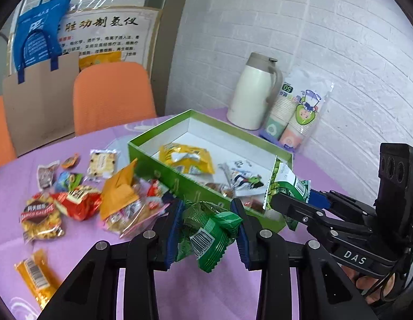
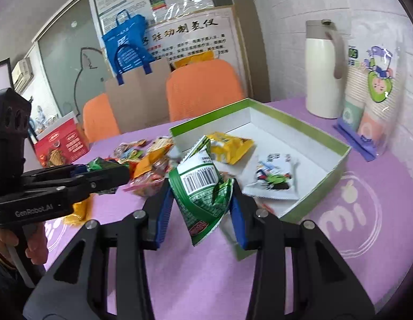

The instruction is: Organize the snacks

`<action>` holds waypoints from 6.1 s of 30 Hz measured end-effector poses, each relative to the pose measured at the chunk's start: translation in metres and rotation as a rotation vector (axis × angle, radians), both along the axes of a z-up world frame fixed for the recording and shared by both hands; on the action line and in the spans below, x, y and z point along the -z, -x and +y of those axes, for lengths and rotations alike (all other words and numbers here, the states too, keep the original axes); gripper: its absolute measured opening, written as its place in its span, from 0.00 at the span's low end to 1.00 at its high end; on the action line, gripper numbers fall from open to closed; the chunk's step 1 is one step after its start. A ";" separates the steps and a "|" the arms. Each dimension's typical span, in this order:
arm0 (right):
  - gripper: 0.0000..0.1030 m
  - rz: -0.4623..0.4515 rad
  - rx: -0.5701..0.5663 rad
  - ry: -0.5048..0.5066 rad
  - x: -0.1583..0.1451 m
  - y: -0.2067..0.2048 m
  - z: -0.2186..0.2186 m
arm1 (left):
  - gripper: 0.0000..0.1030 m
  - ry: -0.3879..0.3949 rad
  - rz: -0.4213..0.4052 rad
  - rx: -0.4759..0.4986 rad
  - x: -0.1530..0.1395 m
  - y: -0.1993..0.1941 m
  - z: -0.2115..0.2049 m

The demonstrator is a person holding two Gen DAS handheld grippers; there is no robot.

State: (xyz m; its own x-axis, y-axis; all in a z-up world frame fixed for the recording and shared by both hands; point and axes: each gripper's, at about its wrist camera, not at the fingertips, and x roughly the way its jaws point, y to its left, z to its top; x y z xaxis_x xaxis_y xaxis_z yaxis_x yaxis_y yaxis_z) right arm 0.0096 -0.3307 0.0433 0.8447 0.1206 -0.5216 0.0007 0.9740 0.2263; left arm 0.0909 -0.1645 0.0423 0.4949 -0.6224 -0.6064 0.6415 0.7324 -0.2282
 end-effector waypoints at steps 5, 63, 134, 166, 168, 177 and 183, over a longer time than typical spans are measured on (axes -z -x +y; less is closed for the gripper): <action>0.41 0.007 0.093 0.024 0.002 -0.018 -0.037 | 0.36 0.010 0.010 0.041 -0.009 -0.021 -0.047; 0.97 0.128 -0.238 0.010 0.041 -0.054 0.121 | 0.96 0.057 0.106 -0.511 0.050 0.014 0.200; 0.59 0.265 -0.034 0.086 0.079 -0.012 0.056 | 0.81 0.025 0.277 -0.447 0.093 -0.044 0.133; 0.49 0.205 -0.117 0.062 0.065 0.012 0.073 | 0.60 0.050 0.141 -0.427 0.061 -0.034 0.150; 0.49 0.206 -0.115 0.059 0.065 0.014 0.072 | 0.88 0.033 0.184 -0.379 0.064 -0.049 0.141; 0.49 0.235 -0.088 0.027 0.076 0.010 0.062 | 0.87 -0.215 0.208 -0.157 0.109 -0.059 0.099; 0.49 0.234 -0.109 0.023 0.077 0.010 0.065 | 0.53 -0.201 0.223 -0.207 0.110 -0.056 0.110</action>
State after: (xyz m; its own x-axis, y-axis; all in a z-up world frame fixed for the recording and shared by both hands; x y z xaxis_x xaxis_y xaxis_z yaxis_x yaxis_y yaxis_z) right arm -0.0006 -0.2661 -0.0334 0.6832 0.1906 -0.7050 -0.0552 0.9761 0.2104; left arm 0.1465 -0.0541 -0.0673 0.4392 -0.3806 -0.8138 0.4258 0.8858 -0.1844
